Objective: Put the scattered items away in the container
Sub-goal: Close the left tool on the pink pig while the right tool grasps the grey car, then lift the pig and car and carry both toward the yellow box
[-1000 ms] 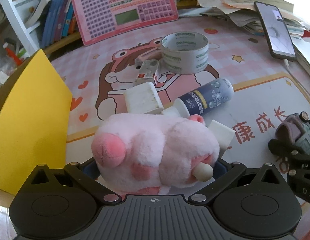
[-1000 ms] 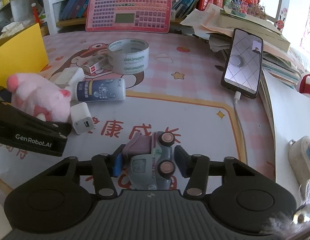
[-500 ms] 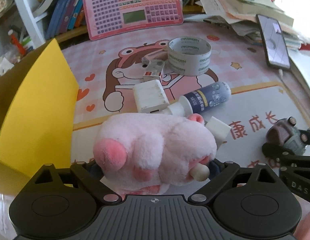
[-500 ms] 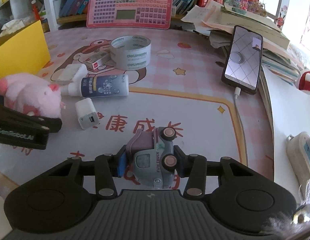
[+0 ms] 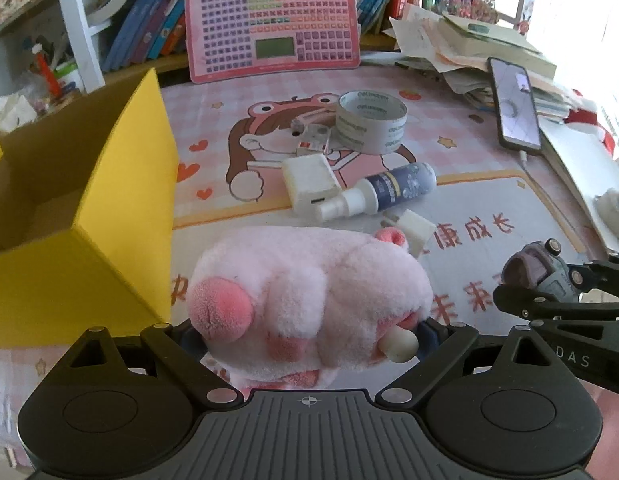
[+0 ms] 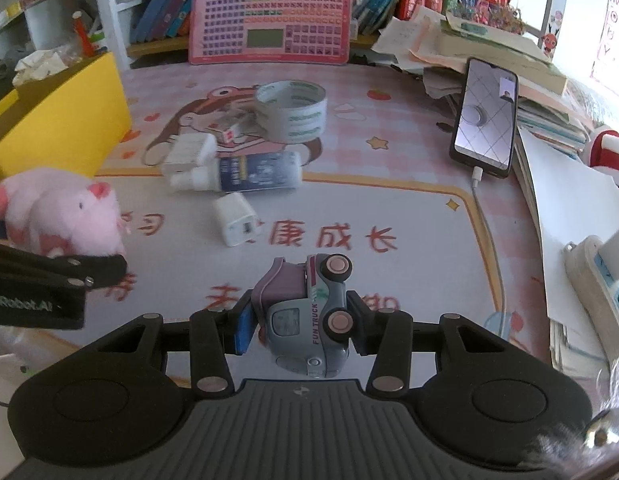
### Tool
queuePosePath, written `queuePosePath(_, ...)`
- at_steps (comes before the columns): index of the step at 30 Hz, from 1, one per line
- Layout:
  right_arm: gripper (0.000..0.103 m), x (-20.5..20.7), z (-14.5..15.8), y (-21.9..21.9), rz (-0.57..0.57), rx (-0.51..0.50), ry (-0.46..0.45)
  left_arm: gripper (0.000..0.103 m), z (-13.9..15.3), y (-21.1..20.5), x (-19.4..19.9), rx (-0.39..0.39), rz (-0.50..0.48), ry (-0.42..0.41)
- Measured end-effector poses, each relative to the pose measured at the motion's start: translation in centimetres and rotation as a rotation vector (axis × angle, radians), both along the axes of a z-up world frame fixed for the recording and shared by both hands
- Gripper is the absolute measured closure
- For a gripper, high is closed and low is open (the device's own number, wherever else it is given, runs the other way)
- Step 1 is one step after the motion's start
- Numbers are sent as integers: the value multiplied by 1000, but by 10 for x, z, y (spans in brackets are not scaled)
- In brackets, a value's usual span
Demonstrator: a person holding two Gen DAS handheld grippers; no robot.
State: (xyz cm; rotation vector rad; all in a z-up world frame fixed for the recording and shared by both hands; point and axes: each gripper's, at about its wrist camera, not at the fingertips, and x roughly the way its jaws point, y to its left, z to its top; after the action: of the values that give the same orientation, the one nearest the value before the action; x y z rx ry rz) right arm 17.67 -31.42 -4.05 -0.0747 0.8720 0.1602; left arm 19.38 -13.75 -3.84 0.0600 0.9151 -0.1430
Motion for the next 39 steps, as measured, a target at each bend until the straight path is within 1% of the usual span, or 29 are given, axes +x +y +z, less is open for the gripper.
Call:
queuePosePath(6,60,-35,17,24,-18,-20,-21,7,8,24,-33,-69,-31,-10)
queuePosePath(10,60,-61,27,42,-36,-12,-22,7,17,47,-57,-103,-33,-27)
queuePosePath(17,60,-99,33,84,-20,-8,-18,7,25,87,-95,-101,-62,-36)
queuePosePath(21,60,-117,34,109,-3,-6,-21,7,25,109,-112,-108,-57,-34)
queuePosePath(24,60,-127,36,126,12,-5,-28,7,28,126,-121,-109,-49,-50)
queuePosePath(30,60,-138,39,154,37,-1,-40,7,30,155,-141,-106,-29,-70)
queuePosePath(39,60,-147,41,196,122,-3,-45,7,32,190,-158,-106,31,-86)
